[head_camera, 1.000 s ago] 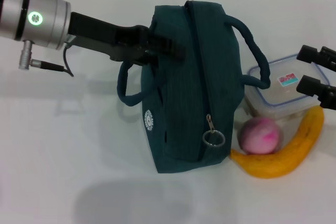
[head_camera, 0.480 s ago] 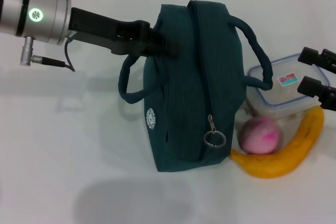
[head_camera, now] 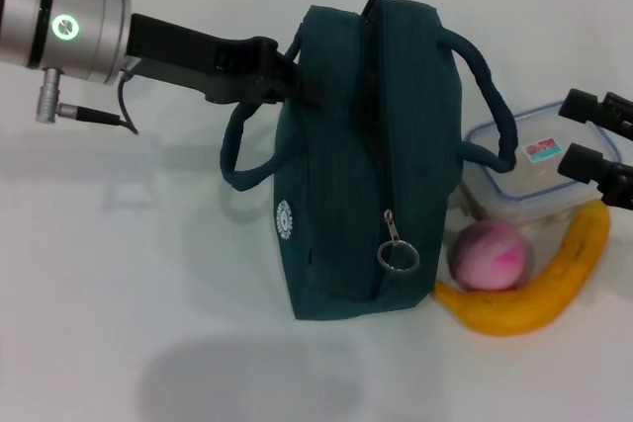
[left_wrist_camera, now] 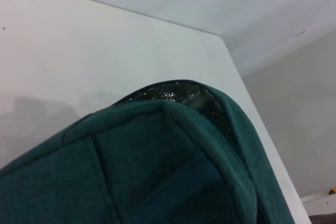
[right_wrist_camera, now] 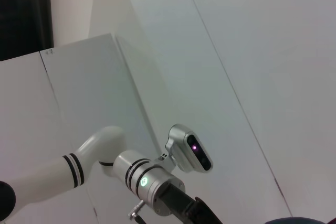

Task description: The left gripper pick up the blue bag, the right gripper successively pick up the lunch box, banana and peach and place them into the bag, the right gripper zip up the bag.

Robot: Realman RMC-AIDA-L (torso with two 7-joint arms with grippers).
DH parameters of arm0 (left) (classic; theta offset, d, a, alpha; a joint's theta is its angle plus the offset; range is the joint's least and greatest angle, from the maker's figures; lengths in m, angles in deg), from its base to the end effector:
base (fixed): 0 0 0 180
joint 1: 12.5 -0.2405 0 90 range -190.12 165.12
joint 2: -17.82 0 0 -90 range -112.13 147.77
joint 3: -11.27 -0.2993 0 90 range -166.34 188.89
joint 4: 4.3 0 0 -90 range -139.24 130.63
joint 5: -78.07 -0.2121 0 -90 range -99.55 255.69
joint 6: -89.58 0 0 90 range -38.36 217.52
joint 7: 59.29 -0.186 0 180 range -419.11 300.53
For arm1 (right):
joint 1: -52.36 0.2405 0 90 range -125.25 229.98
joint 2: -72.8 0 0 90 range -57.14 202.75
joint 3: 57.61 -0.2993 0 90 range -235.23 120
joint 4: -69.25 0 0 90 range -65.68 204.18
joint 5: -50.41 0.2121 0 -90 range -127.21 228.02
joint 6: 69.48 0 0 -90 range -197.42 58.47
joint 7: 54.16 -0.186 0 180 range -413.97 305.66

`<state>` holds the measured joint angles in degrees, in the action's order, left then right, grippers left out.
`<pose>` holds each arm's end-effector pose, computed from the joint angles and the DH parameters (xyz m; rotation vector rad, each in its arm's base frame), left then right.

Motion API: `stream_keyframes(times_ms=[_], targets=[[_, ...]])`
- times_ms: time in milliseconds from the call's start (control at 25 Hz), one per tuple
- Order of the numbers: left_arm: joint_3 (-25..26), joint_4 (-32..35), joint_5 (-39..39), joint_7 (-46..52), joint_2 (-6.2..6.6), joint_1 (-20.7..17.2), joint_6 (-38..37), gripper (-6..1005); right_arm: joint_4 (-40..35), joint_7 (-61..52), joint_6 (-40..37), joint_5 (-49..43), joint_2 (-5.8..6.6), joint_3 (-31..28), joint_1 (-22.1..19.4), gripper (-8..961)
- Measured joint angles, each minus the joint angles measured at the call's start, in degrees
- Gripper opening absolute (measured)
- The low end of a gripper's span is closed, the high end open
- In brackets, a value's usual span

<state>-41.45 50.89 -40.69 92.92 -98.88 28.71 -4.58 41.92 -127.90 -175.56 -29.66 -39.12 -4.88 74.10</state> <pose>-0.1822 0.4090 -0.0328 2.5748 1.7157 0.4390 0.2720 0.3099 0.0076 -2.5661 0.5602 1.3519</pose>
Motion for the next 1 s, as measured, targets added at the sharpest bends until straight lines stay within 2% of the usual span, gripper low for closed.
stream_keyframes(times_ms=[80, 240, 360, 440, 760, 840, 960, 1000], targets=[[0.0, 0.0, 0.0, 0.1, 0.0, -0.2, 0.11, 40, 0.4, 0.0, 0.0, 0.16, -0.12, -0.04, -0.03, 871], [0.06, 0.0, 0.37, 0.05, -0.02, -0.5, 0.17, 40, 3.63, 0.0, 0.28, 1.11, -0.85, -3.23, -0.02, 871], [0.95, 0.0, 0.54, -0.45, -0.23, -0.95, 0.18, 40, 8.44, -0.01, 3.26, 1.38, -2.49, -11.46, -0.17, 871], [1.59, -0.15, 0.56, -1.02, -0.42, -1.35, 0.2, 40, 11.2, -0.01, 5.52, 1.42, -3.18, -16.06, -0.58, 870], [2.37, -0.5, 2.33, -2.91, -0.75, -2.27, 0.21, 41, 23.02, -0.47, 15.27, 1.6, -3.44, -31.15, -1.31, 869], [2.36, -0.52, 2.7, -3.4, -0.75, -2.47, 0.2, 41, 25.58, -0.63, 20.74, 1.61, -3.45, -33.58, -1.07, 869], [2.36, -0.53, 2.98, -4.41, -0.69, -2.65, 0.17, 41, 26.2, -0.89, 22.93, 1.61, -3.45, -33.74, -0.88, 865], [2.37, -0.53, 3.0, -4.71, -0.68, -2.67, 0.17, 41, 26.87, -1.57, 26.14, 1.61, -3.51, -33.82, -0.56, 861]])
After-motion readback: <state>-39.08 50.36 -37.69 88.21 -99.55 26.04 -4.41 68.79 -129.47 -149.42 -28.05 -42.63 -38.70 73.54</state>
